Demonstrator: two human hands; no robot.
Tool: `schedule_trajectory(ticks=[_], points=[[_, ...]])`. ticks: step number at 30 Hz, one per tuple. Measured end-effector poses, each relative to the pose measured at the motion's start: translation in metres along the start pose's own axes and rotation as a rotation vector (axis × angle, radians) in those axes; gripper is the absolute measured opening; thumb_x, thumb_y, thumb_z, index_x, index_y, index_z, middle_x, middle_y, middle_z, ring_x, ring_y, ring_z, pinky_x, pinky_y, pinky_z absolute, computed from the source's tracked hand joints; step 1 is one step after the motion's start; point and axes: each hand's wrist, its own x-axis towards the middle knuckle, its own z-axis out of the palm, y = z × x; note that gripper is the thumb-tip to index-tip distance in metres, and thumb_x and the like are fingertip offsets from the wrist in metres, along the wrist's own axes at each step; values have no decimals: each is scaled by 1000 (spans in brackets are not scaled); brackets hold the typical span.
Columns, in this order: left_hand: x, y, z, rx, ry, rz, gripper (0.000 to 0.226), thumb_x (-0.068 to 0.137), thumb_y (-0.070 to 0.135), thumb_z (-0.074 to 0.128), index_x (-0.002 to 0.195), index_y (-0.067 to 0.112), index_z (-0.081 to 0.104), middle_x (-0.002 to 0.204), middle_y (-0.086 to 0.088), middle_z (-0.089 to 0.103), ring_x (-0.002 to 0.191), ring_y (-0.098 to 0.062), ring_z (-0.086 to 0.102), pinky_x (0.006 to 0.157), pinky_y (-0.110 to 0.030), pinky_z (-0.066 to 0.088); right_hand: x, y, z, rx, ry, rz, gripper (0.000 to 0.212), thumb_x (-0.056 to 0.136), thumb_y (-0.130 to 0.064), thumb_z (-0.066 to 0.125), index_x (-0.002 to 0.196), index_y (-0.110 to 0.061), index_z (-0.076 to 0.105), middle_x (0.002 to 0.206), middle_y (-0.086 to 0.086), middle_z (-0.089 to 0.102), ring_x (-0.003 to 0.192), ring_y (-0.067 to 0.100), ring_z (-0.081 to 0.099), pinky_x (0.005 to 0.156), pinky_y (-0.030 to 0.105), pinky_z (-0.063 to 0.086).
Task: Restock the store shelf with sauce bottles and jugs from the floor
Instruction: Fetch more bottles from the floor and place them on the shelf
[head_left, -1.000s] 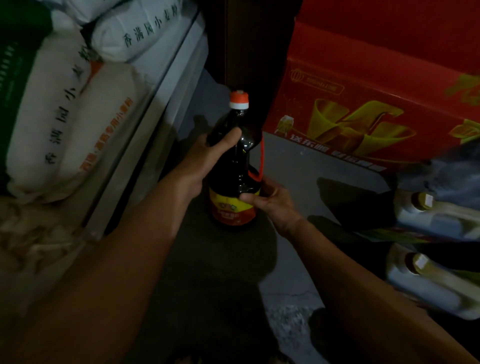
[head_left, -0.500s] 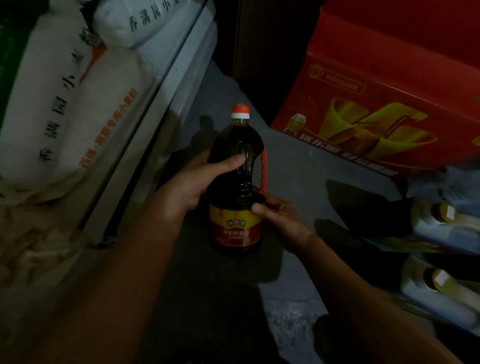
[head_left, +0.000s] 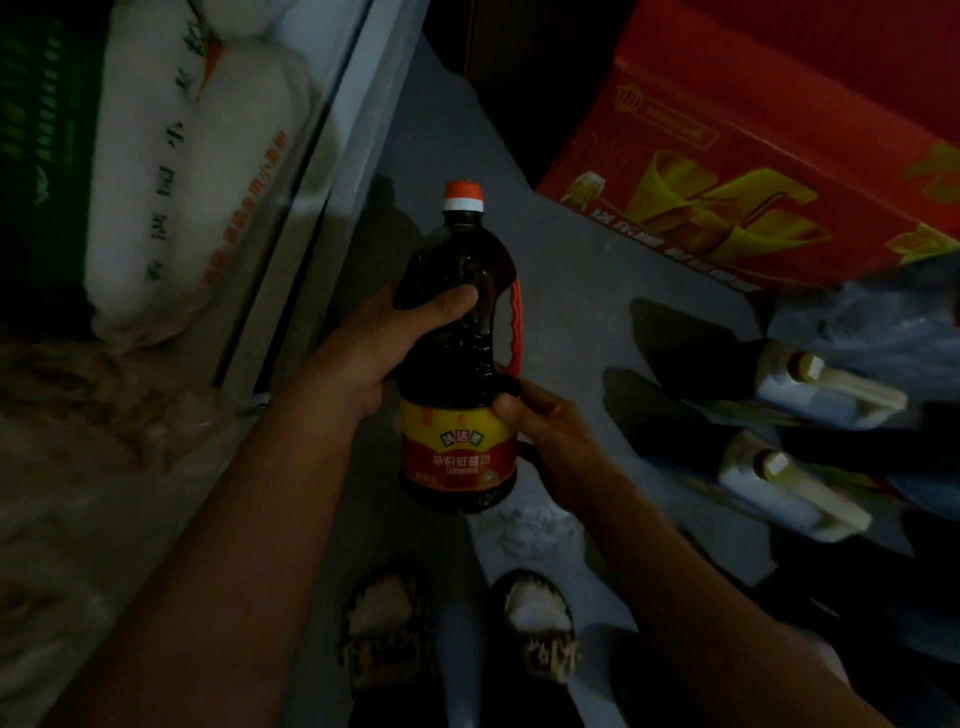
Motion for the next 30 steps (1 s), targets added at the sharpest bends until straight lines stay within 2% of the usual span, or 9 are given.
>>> schedule_trajectory(ticks=[5,10,14,17,20,22,23,27,30], points=[[-76,29,2,-25,19,-38,27,77,43,73,101,36,64,94,13,71,84,-1,66,65,-18,47,-77,-31,25,37,10,61,35,86,-20,68,120,-26,66,97,-12,77,87,0,73,67,14,56],[-163,74,8,-12,27,-54,23,78,47,72,98,39,62,83,22,72,73,7,67,63,-17,48,-163,-78,53,28,17,103,53,70,-36,76,122,-26,67,107,-6,77,92,5,73,68,16,57],[-238,124,12,-45,30,-46,78,50,65,87,117,31,66,110,3,74,98,-15,70,82,-32,54,-235,-129,75,13,12,108,48,71,-40,86,113,-25,69,99,-6,79,89,6,75,65,15,56],[-302,170,19,-34,49,-14,93,44,66,83,126,27,62,114,0,72,103,-20,68,88,-37,53,-293,-168,90,-16,28,95,47,72,-40,82,115,-25,70,108,0,77,99,15,74,72,23,57],[-372,213,28,-35,59,49,70,55,58,80,117,31,64,108,4,73,99,-15,68,76,-32,50,-350,-201,104,-73,23,50,65,60,-50,90,117,-23,73,114,4,76,107,22,72,90,39,57],[-418,234,36,-55,73,90,52,65,50,78,112,30,65,101,7,74,95,-12,68,69,-27,46,-389,-224,112,-124,17,-6,60,61,-48,88,114,-21,75,112,5,77,107,25,72,97,47,56],[-441,243,41,-63,90,110,55,63,50,78,112,28,66,101,7,75,95,-12,69,69,-27,47,-408,-234,114,-148,6,-34,54,65,-46,88,112,-22,75,110,5,77,105,24,73,96,46,56],[-533,261,64,-98,175,223,73,47,59,81,112,29,67,105,4,76,98,-15,70,73,-29,49,-482,-262,119,-242,-98,-168,61,64,-47,89,116,-19,75,111,7,77,107,27,73,98,48,56],[-603,264,92,-108,235,308,81,44,61,87,114,26,68,107,-1,75,103,-22,69,92,-40,53,-540,-273,115,-287,-176,-305,68,60,-46,86,118,-12,75,111,13,76,107,33,72,100,53,54]])
